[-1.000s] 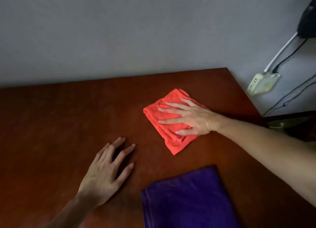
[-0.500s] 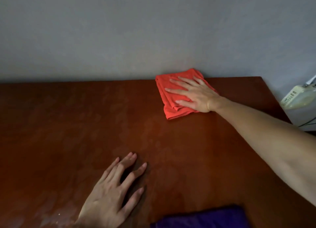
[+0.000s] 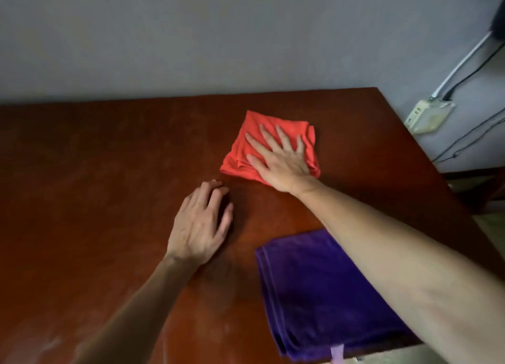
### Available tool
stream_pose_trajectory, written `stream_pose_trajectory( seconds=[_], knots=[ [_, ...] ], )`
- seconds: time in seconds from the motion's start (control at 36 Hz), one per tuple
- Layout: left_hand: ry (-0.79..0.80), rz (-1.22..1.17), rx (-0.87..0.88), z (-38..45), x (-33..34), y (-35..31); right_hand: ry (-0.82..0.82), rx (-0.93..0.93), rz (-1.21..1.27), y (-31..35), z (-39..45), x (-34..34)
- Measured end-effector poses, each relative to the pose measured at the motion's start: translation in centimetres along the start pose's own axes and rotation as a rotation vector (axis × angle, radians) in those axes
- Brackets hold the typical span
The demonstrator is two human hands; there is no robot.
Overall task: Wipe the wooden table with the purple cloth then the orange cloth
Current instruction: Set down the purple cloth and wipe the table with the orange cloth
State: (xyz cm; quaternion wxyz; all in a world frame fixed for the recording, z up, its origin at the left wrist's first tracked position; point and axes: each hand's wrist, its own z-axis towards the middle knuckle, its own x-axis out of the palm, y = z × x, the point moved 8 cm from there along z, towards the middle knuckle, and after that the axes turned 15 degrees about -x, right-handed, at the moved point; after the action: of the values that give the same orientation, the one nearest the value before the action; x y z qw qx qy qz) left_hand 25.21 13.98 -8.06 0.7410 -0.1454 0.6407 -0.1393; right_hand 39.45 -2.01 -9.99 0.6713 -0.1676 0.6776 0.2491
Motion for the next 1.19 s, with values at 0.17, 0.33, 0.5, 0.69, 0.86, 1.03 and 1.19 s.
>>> stream_pose_trajectory(
  seconds=[0.17,0.33,0.5,0.69,0.86,1.03,1.19],
  knots=[
    [-0.086,0.004,-0.104,-2.0,-2.8,3.2,0.082,-0.241,-0.052,7.3,-5.6,1.1],
    [0.125,0.137,-0.077,-3.7,-4.7,11.0,0.077,-0.434,-0.098,8.5,-6.7,1.2],
    [0.206,0.155,-0.009,-3.8,-4.7,13.1,0.087,-0.633,-0.087,7.7,-4.0,0.5],
    [0.213,0.091,0.007,-3.7,-4.6,12.8,0.125,-0.733,-0.071,5.6,2.8,0.2],
    [0.239,0.096,0.002,-3.4,-4.5,12.9,0.136,-0.718,-0.112,3.8,10.2,0.0],
    [0.234,0.077,0.014,-3.1,-4.4,13.1,0.121,-0.643,-0.118,2.6,16.9,0.1],
    [0.211,0.056,0.007,-2.7,-4.6,13.0,0.066,-0.468,-0.042,2.1,19.6,-0.1]
  ],
)
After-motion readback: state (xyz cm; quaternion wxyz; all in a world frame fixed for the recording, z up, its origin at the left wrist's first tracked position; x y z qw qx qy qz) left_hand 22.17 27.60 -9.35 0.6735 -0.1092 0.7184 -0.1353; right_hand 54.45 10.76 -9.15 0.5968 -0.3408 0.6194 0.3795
